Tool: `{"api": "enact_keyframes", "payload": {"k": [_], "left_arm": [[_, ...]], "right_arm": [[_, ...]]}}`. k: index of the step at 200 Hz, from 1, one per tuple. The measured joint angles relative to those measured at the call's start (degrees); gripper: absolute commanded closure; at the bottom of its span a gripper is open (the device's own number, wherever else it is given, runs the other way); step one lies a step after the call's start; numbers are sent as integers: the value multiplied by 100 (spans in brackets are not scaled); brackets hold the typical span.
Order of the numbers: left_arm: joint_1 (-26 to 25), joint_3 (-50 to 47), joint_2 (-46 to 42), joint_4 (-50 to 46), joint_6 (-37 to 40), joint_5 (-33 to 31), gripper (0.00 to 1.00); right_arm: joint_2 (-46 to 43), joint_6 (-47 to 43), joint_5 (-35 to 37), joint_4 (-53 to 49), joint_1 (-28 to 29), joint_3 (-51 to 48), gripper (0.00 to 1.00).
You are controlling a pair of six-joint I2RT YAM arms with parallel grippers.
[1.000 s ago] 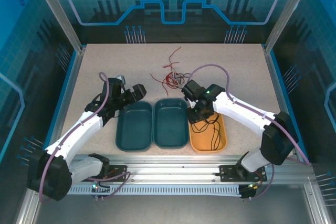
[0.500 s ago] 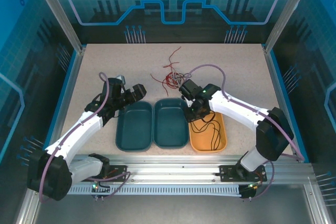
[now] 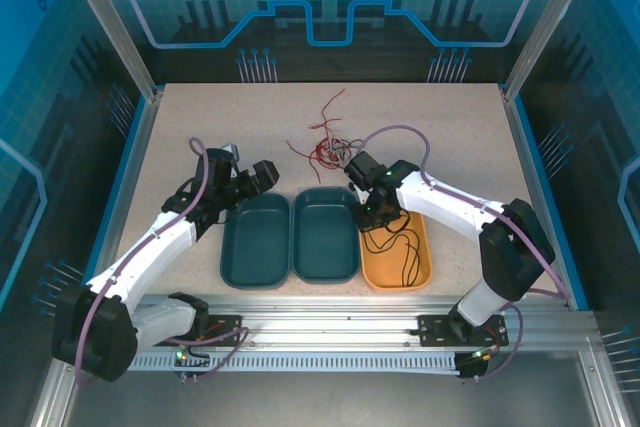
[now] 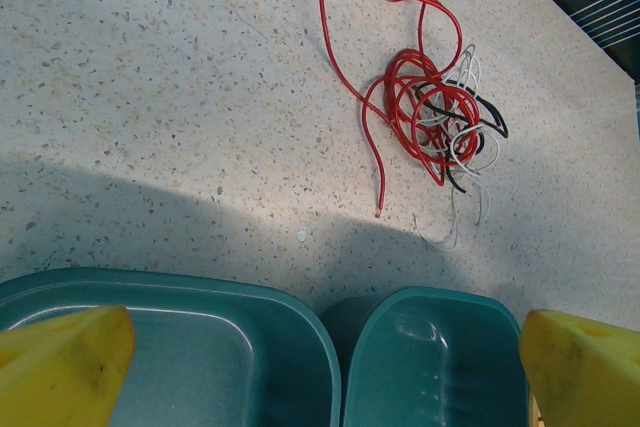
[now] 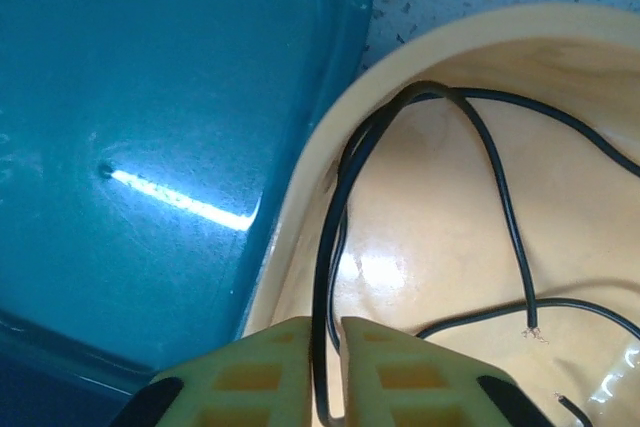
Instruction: Untangle the cables
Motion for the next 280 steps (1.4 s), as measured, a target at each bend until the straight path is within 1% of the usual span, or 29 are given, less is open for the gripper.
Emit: {"api": "enact_keyframes", "payload": {"k": [39, 75, 130, 152, 178, 212, 255, 280], "left_arm": [[0, 0, 0, 2, 0, 2, 1], [0, -2, 0, 0, 0, 2, 1], [0, 0, 0, 0, 0, 2, 1], [0, 0, 0, 0, -2, 0, 1], [0, 0, 2, 0, 0, 0, 1], [0, 0, 11, 0, 0, 0, 1], [0, 0, 11, 0, 0, 0, 1], [0, 0, 11, 0, 0, 0, 1]], "right_arm": [[2, 13, 4, 26, -35, -44, 100], [46, 22, 168, -15, -111, -44, 100], [310, 122, 894, -505, -107, 46, 100], [323, 122, 1082, -651, -83, 170, 100], [321, 127, 1062, -691, -59, 216, 85], [284, 131, 951, -756, -17, 330, 73], [-155, 101, 931, -1005, 9, 750, 62], [-424, 98, 957, -1172, 7, 1005, 60]]}}
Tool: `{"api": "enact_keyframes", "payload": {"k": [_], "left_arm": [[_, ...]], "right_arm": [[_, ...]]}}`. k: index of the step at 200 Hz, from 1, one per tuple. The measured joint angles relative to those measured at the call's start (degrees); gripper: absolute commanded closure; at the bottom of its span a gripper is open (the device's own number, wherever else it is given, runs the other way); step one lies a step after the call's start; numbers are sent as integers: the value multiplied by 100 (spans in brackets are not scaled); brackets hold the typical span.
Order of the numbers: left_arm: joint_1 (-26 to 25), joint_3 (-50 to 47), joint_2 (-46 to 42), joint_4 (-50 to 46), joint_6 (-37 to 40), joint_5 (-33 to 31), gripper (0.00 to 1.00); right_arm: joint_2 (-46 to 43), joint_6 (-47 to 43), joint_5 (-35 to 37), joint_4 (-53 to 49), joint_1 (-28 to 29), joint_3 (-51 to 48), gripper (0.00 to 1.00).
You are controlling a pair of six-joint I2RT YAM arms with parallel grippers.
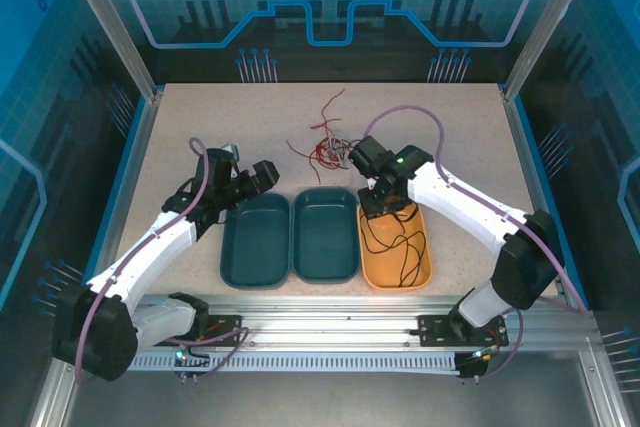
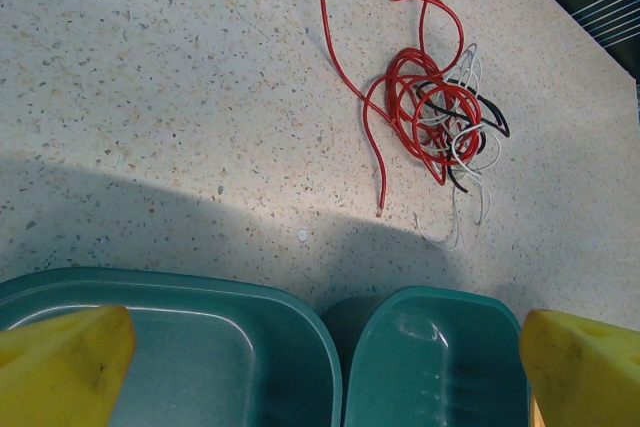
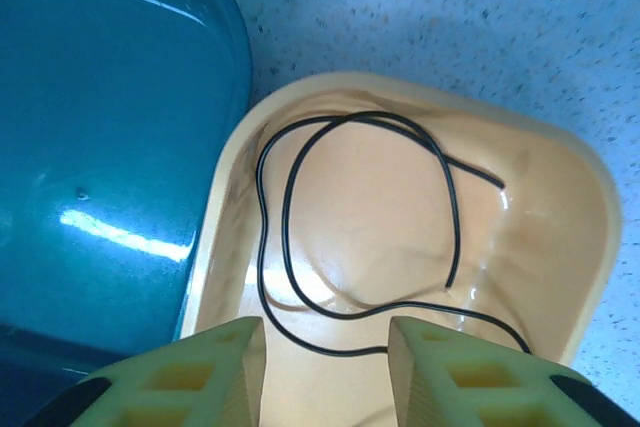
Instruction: Untangle the cables
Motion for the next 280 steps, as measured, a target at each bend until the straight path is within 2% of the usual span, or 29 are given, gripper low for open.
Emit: {"api": "enact_keyframes", "payload": {"k": [39, 76, 125, 173, 241, 280], "left_arm": [[0, 0, 0, 0, 0, 0, 1], [0, 0, 0, 0, 0, -2, 1], [0, 4, -9, -26, -22, -28, 1], [2, 4, -46, -28, -28, -48, 1], [2, 2, -50, -28, -26, -61, 1], [2, 2, -50, -26, -28, -59, 1]], "right_arm": [[-168, -72, 129, -50, -46, 459, 59], [20, -269, 166, 297, -332, 1029, 60], [1279, -227, -195, 929, -1213, 2044, 56], [2328, 437, -772, 1364, -1803, 2553, 57], [3840, 1167, -1115, 1480, -1982, 3744, 57], [4207, 1401, -1123, 1469, -1982, 3873, 53]]}}
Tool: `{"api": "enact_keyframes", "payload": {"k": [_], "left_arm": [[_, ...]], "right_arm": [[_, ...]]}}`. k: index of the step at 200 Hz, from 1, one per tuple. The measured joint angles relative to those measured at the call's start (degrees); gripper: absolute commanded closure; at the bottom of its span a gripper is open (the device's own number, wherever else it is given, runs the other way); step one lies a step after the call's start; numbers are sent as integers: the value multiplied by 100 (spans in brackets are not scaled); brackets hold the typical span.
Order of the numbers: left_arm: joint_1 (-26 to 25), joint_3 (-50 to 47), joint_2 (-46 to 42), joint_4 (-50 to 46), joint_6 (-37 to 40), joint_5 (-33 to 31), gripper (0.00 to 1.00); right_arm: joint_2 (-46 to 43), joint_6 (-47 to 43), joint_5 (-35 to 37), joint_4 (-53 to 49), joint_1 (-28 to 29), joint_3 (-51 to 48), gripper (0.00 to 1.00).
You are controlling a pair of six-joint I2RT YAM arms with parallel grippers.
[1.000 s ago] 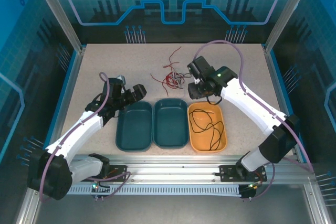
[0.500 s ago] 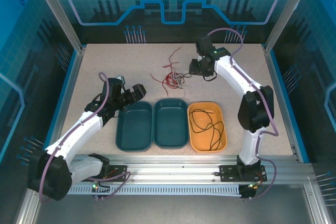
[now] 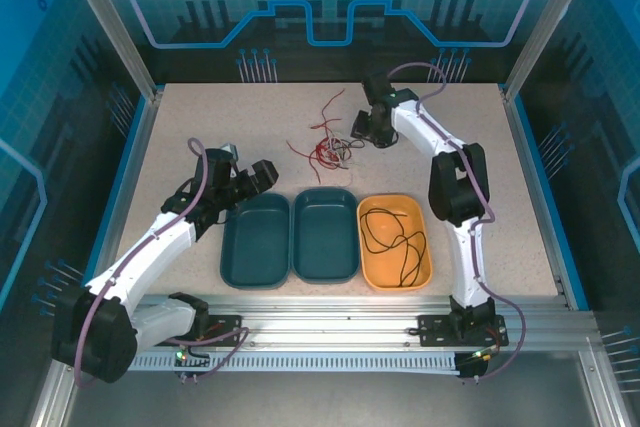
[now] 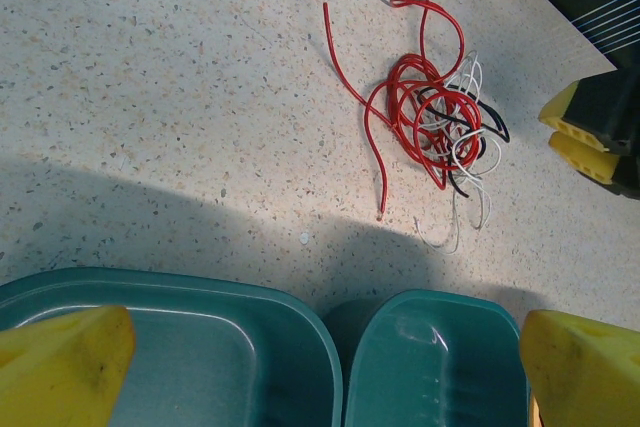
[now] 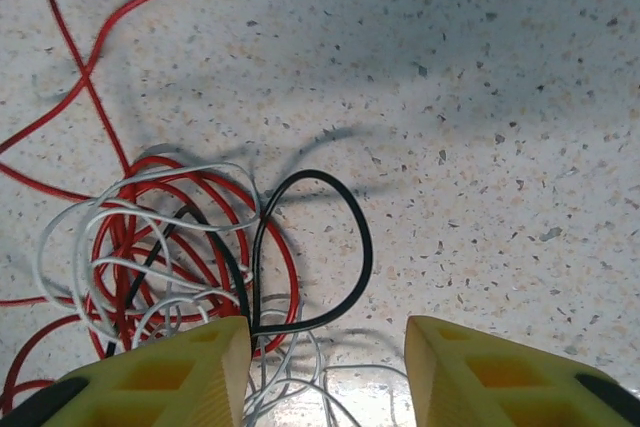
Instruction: Untangle the cables
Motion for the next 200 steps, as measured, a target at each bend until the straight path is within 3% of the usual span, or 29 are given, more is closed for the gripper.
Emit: {"api": "enact_keyframes", "payload": {"k": [116, 200], "left_arm": [[0, -55, 0, -2, 2, 0, 1], [0, -81, -63, -39, 4, 0, 1]], "right_arm": [[492, 525, -498, 448, -44, -20, 51], [505, 868, -1019, 1231, -125, -483, 89]]}}
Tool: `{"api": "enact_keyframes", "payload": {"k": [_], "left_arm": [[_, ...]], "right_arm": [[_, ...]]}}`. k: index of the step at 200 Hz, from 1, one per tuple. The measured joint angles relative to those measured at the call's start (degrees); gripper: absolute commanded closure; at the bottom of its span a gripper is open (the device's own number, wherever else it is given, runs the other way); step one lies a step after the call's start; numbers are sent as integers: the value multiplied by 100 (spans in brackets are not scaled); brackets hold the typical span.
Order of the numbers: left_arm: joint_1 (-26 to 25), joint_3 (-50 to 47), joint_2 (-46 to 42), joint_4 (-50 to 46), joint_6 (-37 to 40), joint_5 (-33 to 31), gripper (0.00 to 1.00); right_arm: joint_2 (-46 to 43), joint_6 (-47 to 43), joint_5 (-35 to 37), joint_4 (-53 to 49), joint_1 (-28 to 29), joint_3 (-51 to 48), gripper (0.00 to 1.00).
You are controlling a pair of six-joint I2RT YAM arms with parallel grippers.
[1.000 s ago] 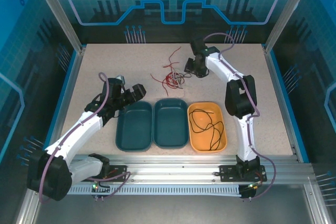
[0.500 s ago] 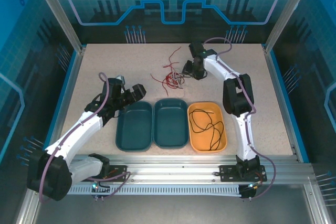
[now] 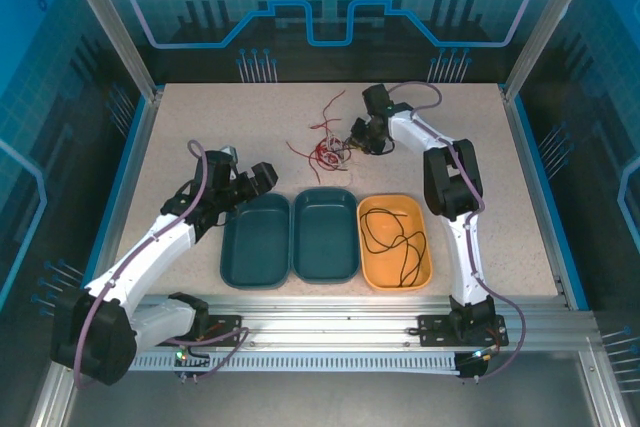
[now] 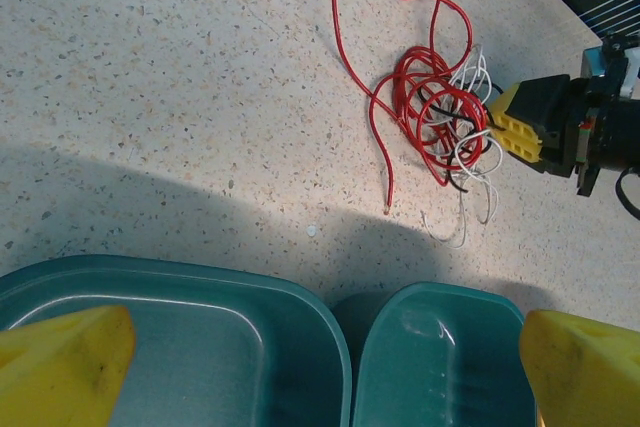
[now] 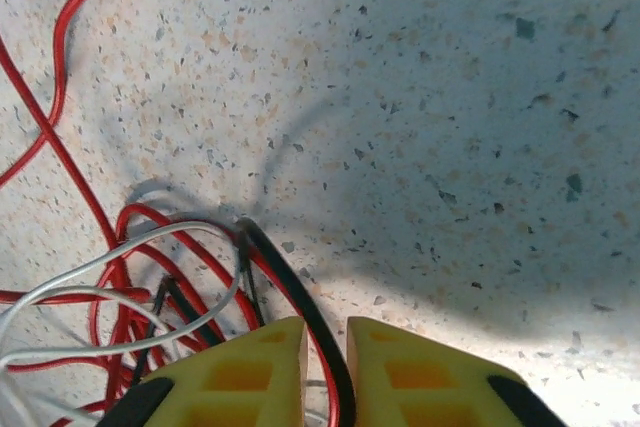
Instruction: Untangle the cables
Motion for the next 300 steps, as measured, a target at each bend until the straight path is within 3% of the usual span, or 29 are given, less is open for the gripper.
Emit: {"api": "enact_keyframes", "payload": {"k": [47, 130, 201, 238, 300], "left_arm": [[0, 0, -2, -2, 0, 0, 1], [0, 0, -2, -2, 0, 0, 1], [0, 0, -13, 0, 0, 7, 1], [-2, 0, -13, 9, -2, 20, 1], [0, 2, -13, 33, -15, 63, 1]], "right_arm": [[-367, -17, -31, 177, 2, -439, 100], [-1432, -503, 109, 280, 57, -601, 100], [-2004, -1725, 726, 55, 756, -483, 100], [-2522, -2343, 763, 452, 1097, -498, 100], [-2855, -2708, 577, 1346, 1130, -632, 100]]}}
